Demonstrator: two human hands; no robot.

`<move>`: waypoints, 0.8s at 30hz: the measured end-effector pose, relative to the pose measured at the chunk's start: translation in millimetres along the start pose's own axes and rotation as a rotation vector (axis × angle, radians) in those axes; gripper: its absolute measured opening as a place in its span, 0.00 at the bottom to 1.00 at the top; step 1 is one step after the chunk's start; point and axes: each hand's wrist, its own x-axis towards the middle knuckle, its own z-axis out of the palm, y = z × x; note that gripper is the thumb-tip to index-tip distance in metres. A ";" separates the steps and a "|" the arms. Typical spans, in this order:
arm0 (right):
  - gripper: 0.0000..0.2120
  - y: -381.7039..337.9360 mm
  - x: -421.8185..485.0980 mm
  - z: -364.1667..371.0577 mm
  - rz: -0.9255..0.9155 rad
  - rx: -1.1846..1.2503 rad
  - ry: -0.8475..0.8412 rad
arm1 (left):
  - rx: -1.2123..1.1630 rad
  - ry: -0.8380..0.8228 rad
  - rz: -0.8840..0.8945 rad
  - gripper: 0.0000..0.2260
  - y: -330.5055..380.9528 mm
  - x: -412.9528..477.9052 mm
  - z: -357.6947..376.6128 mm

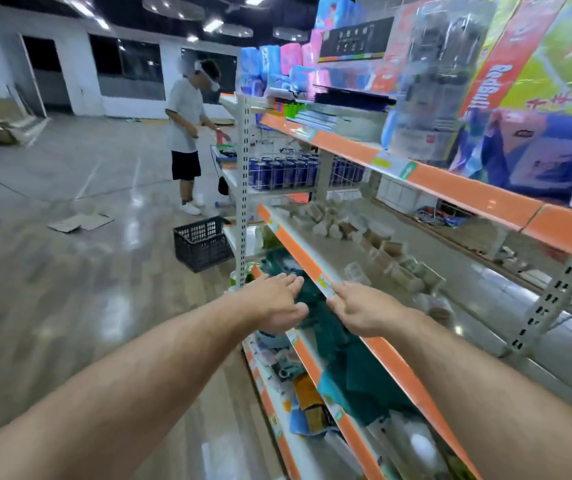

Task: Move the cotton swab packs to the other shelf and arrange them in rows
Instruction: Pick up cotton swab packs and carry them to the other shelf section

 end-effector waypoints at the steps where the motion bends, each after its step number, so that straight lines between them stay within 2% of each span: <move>1: 0.23 0.2 16.9 -3.8 -0.006 -0.002 -0.004 | 0.004 0.005 -0.014 0.32 -9.0 9.4 -7.4; 5: 0.23 -0.1 75.0 -20.4 -0.044 -0.026 0.001 | 0.009 0.064 -0.055 0.32 -43.1 51.3 -29.2; 14: 0.26 8.3 195.1 -28.0 -0.027 -0.069 -0.008 | 0.013 0.030 -0.012 0.31 -110.0 144.1 -46.0; 20: 0.28 13.1 267.1 -32.1 0.110 -0.074 -0.032 | -0.008 0.019 0.107 0.30 -162.5 234.2 -54.0; 24: 0.27 26.4 296.1 -39.4 0.246 -0.015 0.000 | 0.018 0.005 0.241 0.30 -178.3 295.4 -64.1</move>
